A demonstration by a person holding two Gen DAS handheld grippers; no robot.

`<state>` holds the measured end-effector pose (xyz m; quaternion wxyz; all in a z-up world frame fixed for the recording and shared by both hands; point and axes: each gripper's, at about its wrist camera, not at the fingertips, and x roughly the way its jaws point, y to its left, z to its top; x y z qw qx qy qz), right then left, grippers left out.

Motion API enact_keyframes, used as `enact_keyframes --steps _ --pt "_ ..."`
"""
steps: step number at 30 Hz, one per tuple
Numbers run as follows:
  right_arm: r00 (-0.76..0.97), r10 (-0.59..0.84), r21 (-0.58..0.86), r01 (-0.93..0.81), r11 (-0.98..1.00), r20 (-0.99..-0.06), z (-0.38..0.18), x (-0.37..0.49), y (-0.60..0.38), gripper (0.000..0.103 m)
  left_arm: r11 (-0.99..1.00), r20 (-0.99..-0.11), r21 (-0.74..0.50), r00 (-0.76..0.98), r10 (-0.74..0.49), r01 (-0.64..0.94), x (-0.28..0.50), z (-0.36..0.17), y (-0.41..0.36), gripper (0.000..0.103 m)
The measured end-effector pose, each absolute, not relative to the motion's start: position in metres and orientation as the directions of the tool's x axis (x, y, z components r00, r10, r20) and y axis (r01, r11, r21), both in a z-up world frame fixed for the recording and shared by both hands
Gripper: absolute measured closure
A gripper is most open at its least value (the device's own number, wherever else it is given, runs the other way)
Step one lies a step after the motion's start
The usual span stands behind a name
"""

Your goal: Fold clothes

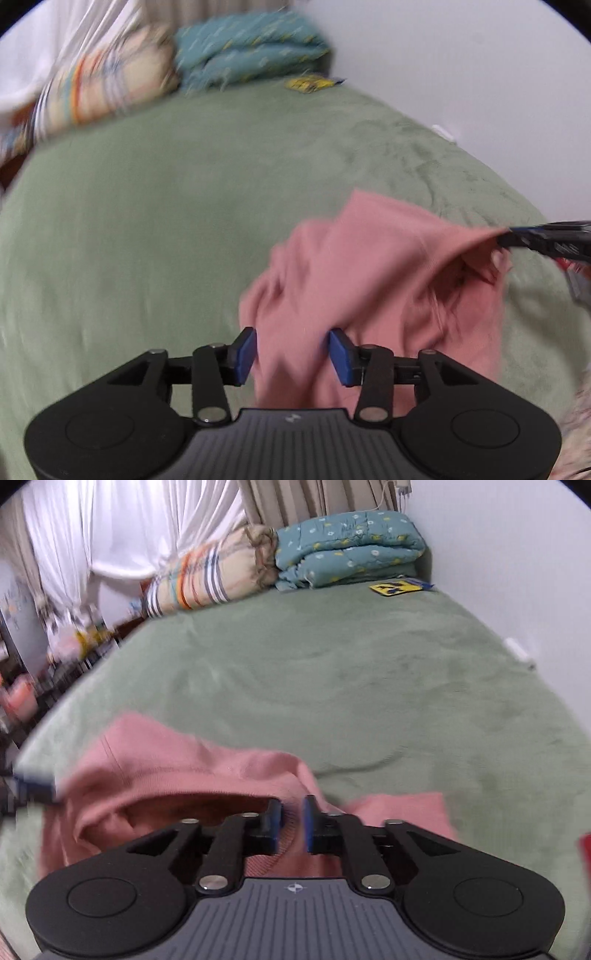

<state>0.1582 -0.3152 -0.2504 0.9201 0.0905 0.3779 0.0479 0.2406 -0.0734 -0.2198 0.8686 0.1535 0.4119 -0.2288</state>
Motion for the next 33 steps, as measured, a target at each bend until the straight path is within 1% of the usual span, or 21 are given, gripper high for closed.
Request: enact_keyframes --steps 2,3,4,5,6,7,11,12,13,14,15,16,18,23,25,26,27,28,30,32,33 --pt "0.700 0.181 0.208 -0.048 0.977 -0.691 -0.252 0.142 -0.304 0.071 0.845 -0.776 0.075 0.563 -0.284 0.530 0.252 -0.212 -0.079 0.058" --pt "0.695 0.193 0.211 -0.061 0.976 -0.693 -0.253 0.133 -0.298 0.063 0.846 -0.770 0.061 0.564 -0.299 0.530 0.261 -0.206 -0.079 0.055" --pt "0.690 0.206 0.214 -0.075 0.974 -0.694 -0.254 0.125 -0.293 0.057 0.850 -0.765 0.050 0.567 -0.305 0.524 0.269 -0.200 -0.079 0.048" --pt "0.684 0.218 0.217 -0.089 0.972 -0.696 -0.255 0.117 -0.287 0.044 0.854 -0.763 0.047 0.570 -0.304 0.518 0.272 -0.198 -0.079 0.045" --pt "0.678 0.230 0.219 -0.103 0.970 -0.698 -0.256 0.109 -0.281 0.036 0.866 -0.763 0.042 0.576 -0.294 0.498 0.278 -0.194 -0.078 0.044" --pt "0.672 0.239 0.224 -0.111 0.968 -0.701 -0.258 0.103 -0.275 0.035 0.870 -0.765 0.041 0.575 -0.289 0.491 0.280 -0.193 -0.077 0.044" --pt "0.633 0.249 0.269 -0.066 0.961 -0.733 -0.286 0.112 -0.249 0.036 0.881 -0.768 0.058 0.585 -0.262 0.470 0.274 -0.196 -0.072 0.044" --pt "0.623 0.252 0.280 -0.055 0.958 -0.741 -0.293 0.114 -0.242 0.038 0.882 -0.768 0.062 0.587 -0.256 0.467 0.271 -0.197 -0.069 0.043" --pt "0.613 0.255 0.291 -0.043 0.956 -0.748 -0.300 0.117 -0.236 0.054 0.884 -0.770 0.070 0.589 -0.246 0.461 0.268 -0.199 -0.064 0.042" --pt "0.603 0.258 0.301 -0.031 0.953 -0.755 -0.307 0.119 -0.229 0.073 0.887 -0.772 0.078 0.591 -0.235 0.455 0.265 -0.200 -0.060 0.040" --pt "0.593 0.264 0.319 -0.013 0.948 -0.761 -0.312 0.118 -0.225 0.102 0.890 -0.773 0.086 0.593 -0.224 0.449 0.263 -0.202 -0.056 0.039" --pt "0.590 0.273 0.350 0.017 0.936 -0.759 -0.312 0.109 -0.230 0.103 0.894 -0.775 0.072 0.589 -0.229 0.442 0.262 -0.201 -0.049 0.039" --pt "0.639 0.225 0.307 0.019 0.951 -0.736 -0.299 0.102 -0.240 0.103 0.903 -0.778 0.038 0.579 -0.242 0.429 0.262 -0.199 -0.036 0.039" --pt "0.660 0.213 0.301 0.020 0.954 -0.721 -0.300 0.104 -0.243 0.103 0.910 -0.775 -0.062 0.555 -0.303 0.411 0.266 -0.193 -0.021 0.039" --pt "0.668 0.208 0.298 0.021 0.954 -0.715 -0.300 0.104 -0.245 0.092 0.912 -0.774 -0.109 0.542 -0.327 0.395 0.269 -0.192 -0.022 0.039" --pt "0.672 0.206 0.297 0.022 0.955 -0.712 -0.300 0.105 -0.245 0.085 0.914 -0.773 -0.137 0.535 -0.340 0.382 0.270 -0.192 -0.023 0.039" --pt "0.676 0.204 0.295 0.022 0.955 -0.709 -0.301 0.105 -0.246 0.061 0.916 -0.772 -0.153 0.534 -0.345 0.372 0.269 -0.192 -0.023 0.039" --pt "0.680 0.201 0.294 0.022 0.956 -0.705 -0.301 0.105 -0.247 0.046 0.917 -0.771 -0.167 0.533 -0.350 0.361 0.269 -0.193 -0.024 0.039" --pt "0.688 0.196 0.291 0.023 0.956 -0.699 -0.301 0.106 -0.248 0.046 0.919 -0.777 -0.170 0.526 -0.347 0.355 0.267 -0.193 -0.025 0.039" --pt "0.695 0.192 0.289 0.024 0.957 -0.693 -0.302 0.106 -0.250 0.050 0.923 -0.781 -0.151 0.530 -0.331 0.355 0.263 -0.193 -0.025 0.037" --pt "0.699 0.189 0.288 0.024 0.957 -0.689 -0.302 0.107 -0.250 0.073 0.927 -0.780 -0.134 0.539 -0.317 0.351 0.261 -0.193 -0.024 0.036"
